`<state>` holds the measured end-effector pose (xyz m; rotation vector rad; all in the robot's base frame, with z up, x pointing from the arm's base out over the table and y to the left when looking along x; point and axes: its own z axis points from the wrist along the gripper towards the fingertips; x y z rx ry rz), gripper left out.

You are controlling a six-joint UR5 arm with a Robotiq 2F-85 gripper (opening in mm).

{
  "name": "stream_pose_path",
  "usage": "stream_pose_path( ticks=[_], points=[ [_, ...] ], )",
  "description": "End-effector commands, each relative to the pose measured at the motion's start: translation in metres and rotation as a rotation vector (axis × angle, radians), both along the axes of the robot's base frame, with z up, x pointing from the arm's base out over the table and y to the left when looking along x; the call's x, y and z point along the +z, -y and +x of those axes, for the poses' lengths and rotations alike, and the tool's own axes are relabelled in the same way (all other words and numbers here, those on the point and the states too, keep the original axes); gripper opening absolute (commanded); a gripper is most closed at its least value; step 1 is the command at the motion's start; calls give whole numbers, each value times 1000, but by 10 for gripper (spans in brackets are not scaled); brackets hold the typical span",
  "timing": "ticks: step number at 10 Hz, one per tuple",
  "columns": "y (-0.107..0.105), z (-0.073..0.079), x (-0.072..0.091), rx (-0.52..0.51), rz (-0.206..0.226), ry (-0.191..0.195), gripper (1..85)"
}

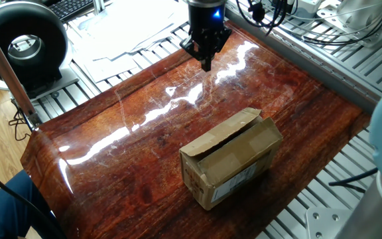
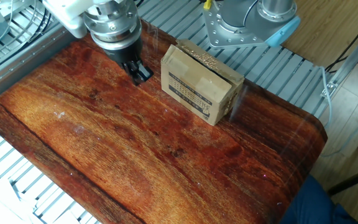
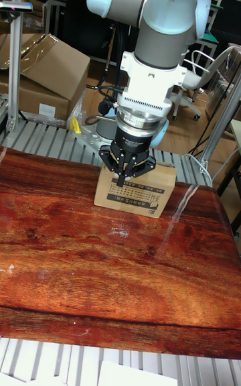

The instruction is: Open a box

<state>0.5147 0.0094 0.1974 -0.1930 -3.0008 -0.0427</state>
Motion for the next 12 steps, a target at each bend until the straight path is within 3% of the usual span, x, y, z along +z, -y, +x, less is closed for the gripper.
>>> stream_pose_path(
  ticks=[1,7,9,11,12],
  points=[
    [4,4,10,22,28,-7,10],
    [10,4,14,45,35,-14,10],
    [14,-1,17,96,35,-35,10],
    [14,0,16,189,49,-28,10],
    [21,0,16,230,29,-27,10]
  ],
)
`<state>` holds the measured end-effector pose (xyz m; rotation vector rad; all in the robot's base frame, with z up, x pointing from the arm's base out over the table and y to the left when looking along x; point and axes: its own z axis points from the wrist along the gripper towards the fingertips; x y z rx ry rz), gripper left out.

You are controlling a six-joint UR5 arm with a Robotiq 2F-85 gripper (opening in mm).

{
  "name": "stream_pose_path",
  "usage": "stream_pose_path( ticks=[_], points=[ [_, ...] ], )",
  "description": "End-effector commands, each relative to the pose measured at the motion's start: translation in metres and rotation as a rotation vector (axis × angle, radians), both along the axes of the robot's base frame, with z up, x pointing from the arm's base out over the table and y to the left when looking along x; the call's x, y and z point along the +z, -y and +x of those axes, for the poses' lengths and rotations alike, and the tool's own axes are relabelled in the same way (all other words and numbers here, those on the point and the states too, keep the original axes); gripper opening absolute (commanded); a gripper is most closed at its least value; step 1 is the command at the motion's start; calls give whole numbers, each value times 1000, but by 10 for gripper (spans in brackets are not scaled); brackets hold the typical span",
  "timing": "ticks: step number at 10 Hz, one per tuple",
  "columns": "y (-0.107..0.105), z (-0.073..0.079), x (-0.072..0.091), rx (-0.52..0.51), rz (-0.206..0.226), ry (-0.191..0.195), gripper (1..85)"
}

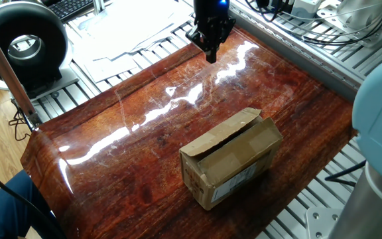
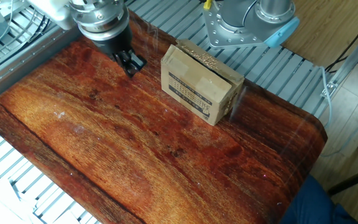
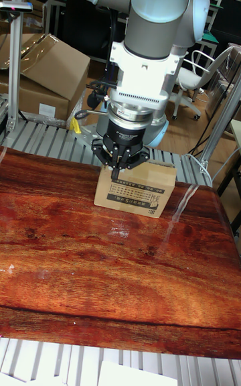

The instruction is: Open a box

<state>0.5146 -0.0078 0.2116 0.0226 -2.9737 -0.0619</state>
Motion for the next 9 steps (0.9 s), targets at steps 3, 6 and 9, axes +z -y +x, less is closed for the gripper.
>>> stream_pose_path(
  ticks=[3,6,9],
  points=[
    [18,6,1,327,-12,24,10],
    [3,22,-1,455,52,101,10],
    [-17,-12,6,605,189,-1,10]
  ],
)
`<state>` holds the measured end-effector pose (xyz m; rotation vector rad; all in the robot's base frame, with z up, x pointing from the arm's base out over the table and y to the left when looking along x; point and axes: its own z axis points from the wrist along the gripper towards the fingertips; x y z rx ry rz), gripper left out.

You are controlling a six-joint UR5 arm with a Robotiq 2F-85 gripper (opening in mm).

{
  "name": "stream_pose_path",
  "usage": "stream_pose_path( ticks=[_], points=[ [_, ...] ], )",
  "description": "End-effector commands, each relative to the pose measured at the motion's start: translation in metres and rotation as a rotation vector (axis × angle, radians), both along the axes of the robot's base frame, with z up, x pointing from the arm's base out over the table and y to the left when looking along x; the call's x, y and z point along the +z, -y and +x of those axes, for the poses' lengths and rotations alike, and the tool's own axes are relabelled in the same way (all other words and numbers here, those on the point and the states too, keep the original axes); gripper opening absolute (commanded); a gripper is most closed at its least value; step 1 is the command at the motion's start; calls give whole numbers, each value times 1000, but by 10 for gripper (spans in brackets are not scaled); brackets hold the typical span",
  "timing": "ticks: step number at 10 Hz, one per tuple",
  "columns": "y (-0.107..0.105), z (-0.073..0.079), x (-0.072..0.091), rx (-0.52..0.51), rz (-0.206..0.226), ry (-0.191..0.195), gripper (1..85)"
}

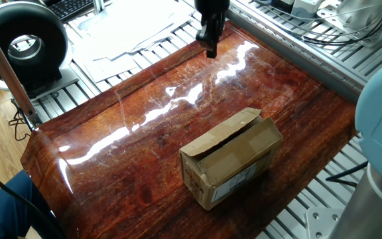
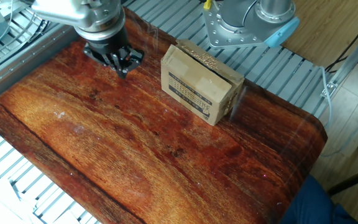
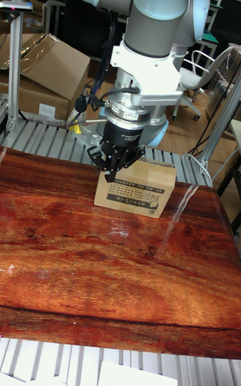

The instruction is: Open a box

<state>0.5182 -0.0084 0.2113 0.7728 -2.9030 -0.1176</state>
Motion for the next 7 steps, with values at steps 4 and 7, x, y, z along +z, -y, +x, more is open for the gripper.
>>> stream_pose_path(
  ticks=[4,7],
  points=[
    [-38,-70,-3,53,-3,-7,10],
    [-35,-58,-4,34,-23,26,10]
  ],
)
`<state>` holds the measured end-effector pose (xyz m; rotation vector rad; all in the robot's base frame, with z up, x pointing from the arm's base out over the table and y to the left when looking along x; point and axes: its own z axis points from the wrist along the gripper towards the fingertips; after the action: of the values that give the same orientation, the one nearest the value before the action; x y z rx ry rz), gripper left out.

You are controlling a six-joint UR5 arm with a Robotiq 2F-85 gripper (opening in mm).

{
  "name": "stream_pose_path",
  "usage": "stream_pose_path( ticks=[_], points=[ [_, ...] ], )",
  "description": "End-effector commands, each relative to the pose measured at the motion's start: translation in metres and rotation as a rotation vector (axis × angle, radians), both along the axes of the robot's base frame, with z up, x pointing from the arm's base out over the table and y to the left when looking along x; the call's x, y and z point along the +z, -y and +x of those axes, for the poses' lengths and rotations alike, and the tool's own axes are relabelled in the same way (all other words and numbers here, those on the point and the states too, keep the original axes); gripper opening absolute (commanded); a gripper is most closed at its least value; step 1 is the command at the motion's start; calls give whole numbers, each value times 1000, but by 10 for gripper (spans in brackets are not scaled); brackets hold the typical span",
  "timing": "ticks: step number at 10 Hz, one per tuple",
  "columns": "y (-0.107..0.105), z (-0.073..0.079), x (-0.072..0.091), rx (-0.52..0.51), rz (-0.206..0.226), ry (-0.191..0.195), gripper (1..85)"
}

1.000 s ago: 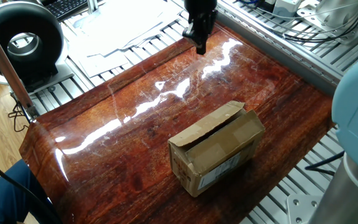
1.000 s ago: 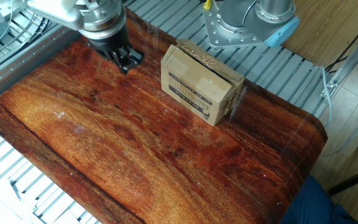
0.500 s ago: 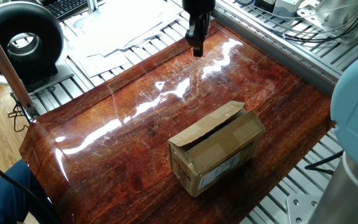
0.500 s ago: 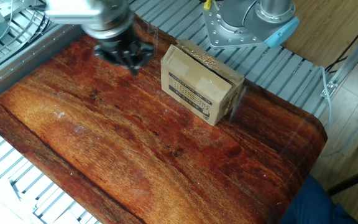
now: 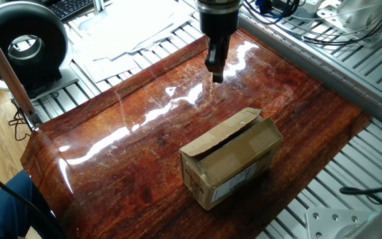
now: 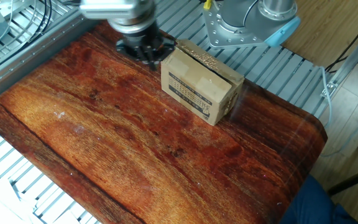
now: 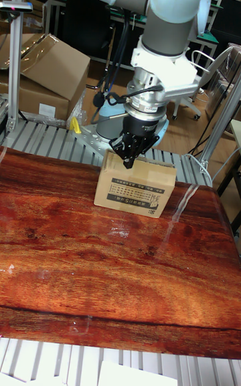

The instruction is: Open a box

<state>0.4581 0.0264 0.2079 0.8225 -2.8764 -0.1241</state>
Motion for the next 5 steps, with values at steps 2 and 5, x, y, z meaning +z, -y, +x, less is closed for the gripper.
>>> stream_pose_path(
  ticks=[2,5],
  points=[
    [18,20,-2,39,-89,107,10],
    [20,26,-2,13,-100,130,10]
  ],
)
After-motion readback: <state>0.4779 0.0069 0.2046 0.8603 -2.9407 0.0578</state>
